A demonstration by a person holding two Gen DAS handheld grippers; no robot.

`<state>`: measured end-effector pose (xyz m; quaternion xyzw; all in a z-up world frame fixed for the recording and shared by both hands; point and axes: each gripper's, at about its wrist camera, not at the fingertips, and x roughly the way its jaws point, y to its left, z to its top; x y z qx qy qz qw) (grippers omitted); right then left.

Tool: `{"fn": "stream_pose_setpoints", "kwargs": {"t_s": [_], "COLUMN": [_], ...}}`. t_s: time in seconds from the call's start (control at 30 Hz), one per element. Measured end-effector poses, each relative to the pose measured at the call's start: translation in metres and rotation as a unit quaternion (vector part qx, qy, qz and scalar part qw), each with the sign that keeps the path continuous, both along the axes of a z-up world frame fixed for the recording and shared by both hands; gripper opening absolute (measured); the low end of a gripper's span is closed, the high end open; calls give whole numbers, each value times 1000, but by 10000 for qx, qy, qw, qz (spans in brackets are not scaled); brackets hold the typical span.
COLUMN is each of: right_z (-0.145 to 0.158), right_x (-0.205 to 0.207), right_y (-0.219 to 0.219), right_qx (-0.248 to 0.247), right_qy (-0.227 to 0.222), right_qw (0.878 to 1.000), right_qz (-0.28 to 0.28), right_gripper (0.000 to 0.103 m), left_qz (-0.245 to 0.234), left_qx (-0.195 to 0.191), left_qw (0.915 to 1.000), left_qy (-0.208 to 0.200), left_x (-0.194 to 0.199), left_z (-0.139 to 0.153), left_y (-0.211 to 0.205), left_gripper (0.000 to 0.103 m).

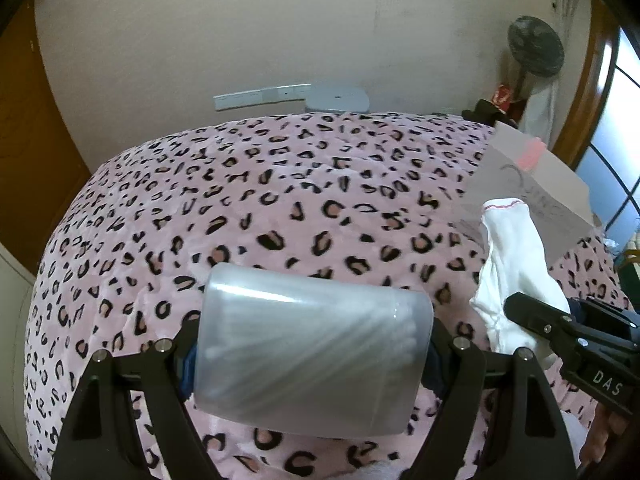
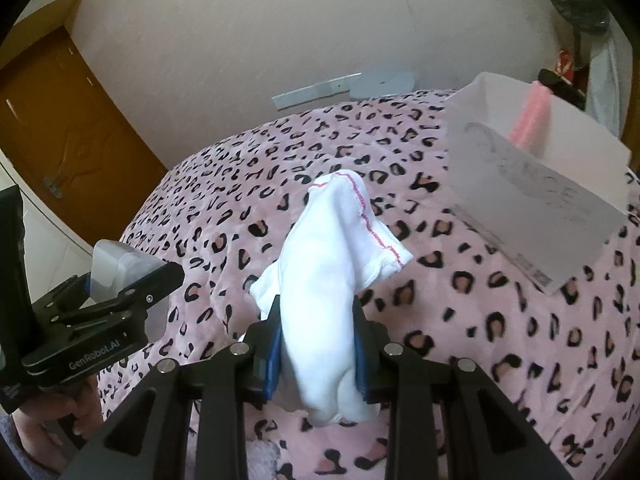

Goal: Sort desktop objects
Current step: 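Lift and carry clear packet and white cloth toward the paper bag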

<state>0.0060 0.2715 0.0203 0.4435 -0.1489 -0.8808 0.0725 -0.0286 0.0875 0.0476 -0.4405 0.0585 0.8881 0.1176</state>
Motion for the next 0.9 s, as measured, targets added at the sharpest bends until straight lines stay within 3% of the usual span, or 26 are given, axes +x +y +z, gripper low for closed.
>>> {"fn": "stream_pose_setpoints", "kwargs": {"t_s": [0.9], "right_z": [24], "right_x": [37], "right_y": [75], "right_qx": [225], "right_qy": [239], "right_qw": [9949], "right_qz": [-956], "right_gripper": [29], "left_qz": [-1068], "left_qx": [101], "left_qw": [9940], "left_qy": [199], "left_x": [7], "left_z": [25], "left_y": [106], "left_gripper": [82]}}
